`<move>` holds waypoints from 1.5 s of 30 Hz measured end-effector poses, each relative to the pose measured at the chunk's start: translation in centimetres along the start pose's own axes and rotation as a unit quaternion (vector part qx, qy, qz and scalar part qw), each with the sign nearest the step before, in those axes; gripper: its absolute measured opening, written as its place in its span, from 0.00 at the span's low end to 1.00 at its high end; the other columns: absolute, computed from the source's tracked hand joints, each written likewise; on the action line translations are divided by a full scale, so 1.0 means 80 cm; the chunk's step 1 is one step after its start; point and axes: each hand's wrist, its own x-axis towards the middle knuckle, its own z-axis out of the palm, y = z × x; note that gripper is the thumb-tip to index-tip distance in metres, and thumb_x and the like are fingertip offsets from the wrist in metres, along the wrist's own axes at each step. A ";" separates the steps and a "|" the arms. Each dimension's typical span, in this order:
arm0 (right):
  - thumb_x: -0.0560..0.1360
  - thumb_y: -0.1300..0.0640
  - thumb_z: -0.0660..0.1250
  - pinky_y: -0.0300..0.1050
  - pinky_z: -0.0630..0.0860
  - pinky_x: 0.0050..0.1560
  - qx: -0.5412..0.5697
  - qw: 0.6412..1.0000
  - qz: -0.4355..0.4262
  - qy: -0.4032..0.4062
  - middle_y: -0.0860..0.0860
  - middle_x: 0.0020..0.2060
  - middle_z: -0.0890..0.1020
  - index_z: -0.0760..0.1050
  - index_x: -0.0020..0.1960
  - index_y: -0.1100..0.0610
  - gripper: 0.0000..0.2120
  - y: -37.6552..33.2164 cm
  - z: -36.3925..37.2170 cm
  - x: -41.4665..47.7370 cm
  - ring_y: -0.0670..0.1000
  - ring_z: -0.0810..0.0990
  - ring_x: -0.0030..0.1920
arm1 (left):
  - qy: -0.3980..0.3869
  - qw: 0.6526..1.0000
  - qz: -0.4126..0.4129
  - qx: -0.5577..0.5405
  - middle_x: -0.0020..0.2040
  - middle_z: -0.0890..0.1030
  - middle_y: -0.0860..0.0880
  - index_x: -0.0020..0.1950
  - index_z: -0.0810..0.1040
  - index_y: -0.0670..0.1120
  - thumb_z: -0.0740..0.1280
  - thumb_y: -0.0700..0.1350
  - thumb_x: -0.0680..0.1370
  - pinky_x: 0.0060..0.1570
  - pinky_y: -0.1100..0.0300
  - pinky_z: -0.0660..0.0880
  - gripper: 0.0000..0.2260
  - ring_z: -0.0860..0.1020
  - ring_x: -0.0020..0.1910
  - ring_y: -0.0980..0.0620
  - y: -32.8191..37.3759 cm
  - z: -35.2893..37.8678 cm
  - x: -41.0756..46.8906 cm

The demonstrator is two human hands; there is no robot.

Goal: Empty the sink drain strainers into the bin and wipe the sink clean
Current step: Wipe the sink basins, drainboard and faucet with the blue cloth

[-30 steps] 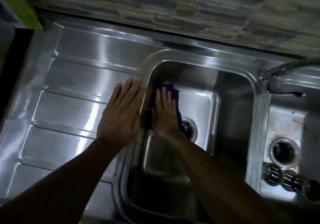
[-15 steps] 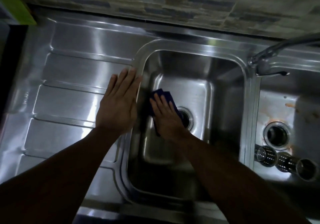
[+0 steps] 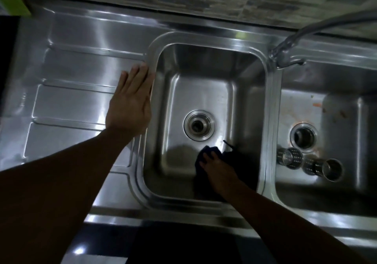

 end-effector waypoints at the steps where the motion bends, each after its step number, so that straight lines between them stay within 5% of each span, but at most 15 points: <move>1: 0.80 0.61 0.57 0.55 0.58 0.75 0.016 0.999 0.040 0.019 0.58 0.77 0.62 0.69 0.72 0.57 0.20 -0.002 0.000 -0.005 0.63 0.58 0.77 | -0.002 1.000 0.000 0.000 0.81 0.60 0.41 0.80 0.61 0.42 0.51 0.45 0.83 0.80 0.44 0.51 0.25 0.55 0.82 0.43 0.000 0.000 0.000; 9: 0.80 0.50 0.58 0.60 0.46 0.78 0.026 0.997 0.072 -0.007 0.62 0.80 0.47 0.52 0.81 0.59 0.32 0.002 0.014 -0.015 0.68 0.45 0.79 | -0.005 1.000 0.004 -0.002 0.81 0.59 0.41 0.80 0.61 0.41 0.52 0.44 0.82 0.80 0.43 0.52 0.25 0.55 0.81 0.42 0.000 -0.001 0.000; 12: 0.81 0.40 0.56 0.54 0.36 0.78 0.161 0.974 0.155 0.023 0.63 0.79 0.35 0.41 0.81 0.60 0.41 0.007 0.013 -0.012 0.66 0.37 0.79 | -0.001 1.000 0.004 -0.005 0.81 0.60 0.41 0.80 0.61 0.41 0.53 0.43 0.81 0.79 0.42 0.53 0.25 0.55 0.81 0.42 0.001 -0.001 0.001; 14: 0.81 0.39 0.57 0.54 0.34 0.77 0.193 0.961 0.181 0.076 0.65 0.79 0.37 0.42 0.81 0.62 0.42 0.007 0.002 0.007 0.67 0.38 0.79 | 0.006 1.000 0.005 -0.001 0.80 0.61 0.40 0.80 0.61 0.41 0.54 0.42 0.81 0.79 0.41 0.54 0.25 0.56 0.81 0.41 0.000 0.000 0.002; 17: 0.81 0.47 0.61 0.58 0.44 0.79 0.183 0.946 0.201 0.177 0.66 0.79 0.46 0.51 0.81 0.62 0.36 0.027 -0.024 0.046 0.68 0.45 0.80 | 0.010 1.000 0.009 -0.001 0.80 0.61 0.40 0.79 0.63 0.41 0.54 0.42 0.81 0.78 0.40 0.55 0.25 0.57 0.81 0.41 -0.001 0.003 0.002; 24: 0.82 0.49 0.56 0.60 0.45 0.79 0.169 0.939 0.187 0.235 0.62 0.80 0.46 0.48 0.82 0.60 0.34 0.092 -0.118 0.178 0.65 0.45 0.80 | 0.006 1.000 0.004 -0.005 0.80 0.60 0.40 0.79 0.62 0.41 0.52 0.43 0.82 0.79 0.40 0.54 0.24 0.56 0.81 0.41 0.000 0.003 0.002; 29: 0.83 0.48 0.55 0.62 0.47 0.79 0.171 0.962 -0.004 0.214 0.61 0.81 0.50 0.51 0.81 0.61 0.32 -0.012 -0.113 0.182 0.65 0.47 0.80 | -0.007 1.000 0.013 0.009 0.81 0.59 0.39 0.80 0.61 0.40 0.50 0.46 0.84 0.79 0.41 0.52 0.25 0.55 0.81 0.41 -0.001 0.001 0.002; 32: 0.83 0.45 0.55 0.57 0.42 0.80 0.230 0.960 0.000 0.162 0.55 0.82 0.44 0.44 0.82 0.58 0.35 -0.061 -0.088 0.155 0.57 0.40 0.81 | -0.013 1.000 0.010 0.018 0.81 0.58 0.40 0.80 0.60 0.41 0.51 0.45 0.83 0.80 0.42 0.52 0.25 0.53 0.82 0.42 -0.002 0.001 0.002; 38: 0.77 0.59 0.65 0.55 0.40 0.79 0.107 0.977 -0.178 0.038 0.55 0.81 0.49 0.54 0.81 0.56 0.36 0.001 -0.049 0.041 0.60 0.43 0.81 | -0.008 1.000 0.001 -0.007 0.81 0.59 0.41 0.80 0.61 0.41 0.53 0.43 0.82 0.79 0.41 0.52 0.25 0.54 0.82 0.42 0.003 -0.004 0.000; 41: 0.78 0.63 0.62 0.48 0.39 0.79 0.061 0.992 -0.101 0.046 0.52 0.81 0.43 0.49 0.82 0.50 0.37 0.043 -0.039 0.011 0.58 0.39 0.81 | -0.013 1.000 0.000 -0.015 0.81 0.58 0.41 0.80 0.61 0.41 0.53 0.42 0.82 0.80 0.43 0.50 0.25 0.53 0.82 0.42 0.007 -0.008 0.000; 45: 0.77 0.63 0.59 0.54 0.47 0.80 0.055 0.993 0.070 0.075 0.52 0.81 0.41 0.47 0.82 0.51 0.38 0.043 -0.043 0.029 0.62 0.40 0.81 | -0.012 1.000 -0.005 -0.015 0.81 0.58 0.41 0.80 0.61 0.41 0.52 0.42 0.81 0.80 0.44 0.50 0.25 0.53 0.82 0.41 0.010 -0.008 -0.002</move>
